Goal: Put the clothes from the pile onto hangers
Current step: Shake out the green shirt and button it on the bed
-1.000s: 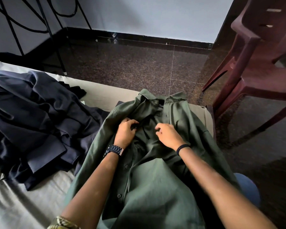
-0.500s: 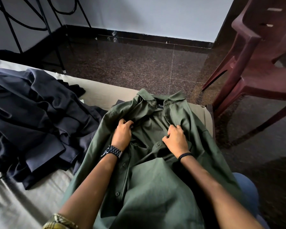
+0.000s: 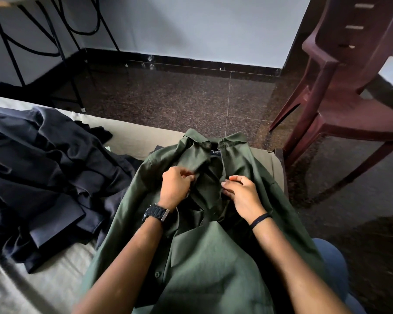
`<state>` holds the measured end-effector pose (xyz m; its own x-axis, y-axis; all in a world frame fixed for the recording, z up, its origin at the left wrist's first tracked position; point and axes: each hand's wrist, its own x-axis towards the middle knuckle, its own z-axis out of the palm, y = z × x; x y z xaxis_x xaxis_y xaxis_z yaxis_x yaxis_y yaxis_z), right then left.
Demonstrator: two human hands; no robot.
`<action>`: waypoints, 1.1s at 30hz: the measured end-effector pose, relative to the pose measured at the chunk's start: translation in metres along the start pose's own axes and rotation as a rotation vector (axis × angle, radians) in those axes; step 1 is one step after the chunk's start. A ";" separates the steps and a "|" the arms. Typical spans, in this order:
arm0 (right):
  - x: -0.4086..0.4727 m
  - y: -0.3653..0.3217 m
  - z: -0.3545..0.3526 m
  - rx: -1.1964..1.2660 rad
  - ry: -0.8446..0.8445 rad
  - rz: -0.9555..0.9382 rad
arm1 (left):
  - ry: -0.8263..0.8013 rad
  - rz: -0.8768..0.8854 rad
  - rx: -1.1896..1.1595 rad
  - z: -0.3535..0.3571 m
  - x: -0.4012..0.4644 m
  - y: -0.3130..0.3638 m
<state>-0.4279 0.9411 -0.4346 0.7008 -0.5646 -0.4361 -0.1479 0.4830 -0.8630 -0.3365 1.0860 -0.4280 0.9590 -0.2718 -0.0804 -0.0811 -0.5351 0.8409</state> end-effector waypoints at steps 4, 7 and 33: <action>-0.013 -0.010 0.006 0.174 -0.109 0.039 | -0.046 -0.095 -0.236 0.007 -0.010 0.010; -0.017 -0.008 0.010 0.035 -0.114 -0.028 | -0.138 -0.168 -0.422 0.009 -0.014 0.013; -0.027 0.009 0.018 -0.623 0.174 -0.641 | -0.220 -0.205 -0.523 0.024 -0.023 0.014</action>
<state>-0.4354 0.9722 -0.4258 0.6712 -0.7176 0.1857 -0.1524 -0.3788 -0.9128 -0.3662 1.0660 -0.4273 0.8578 -0.3935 -0.3308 0.2976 -0.1446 0.9437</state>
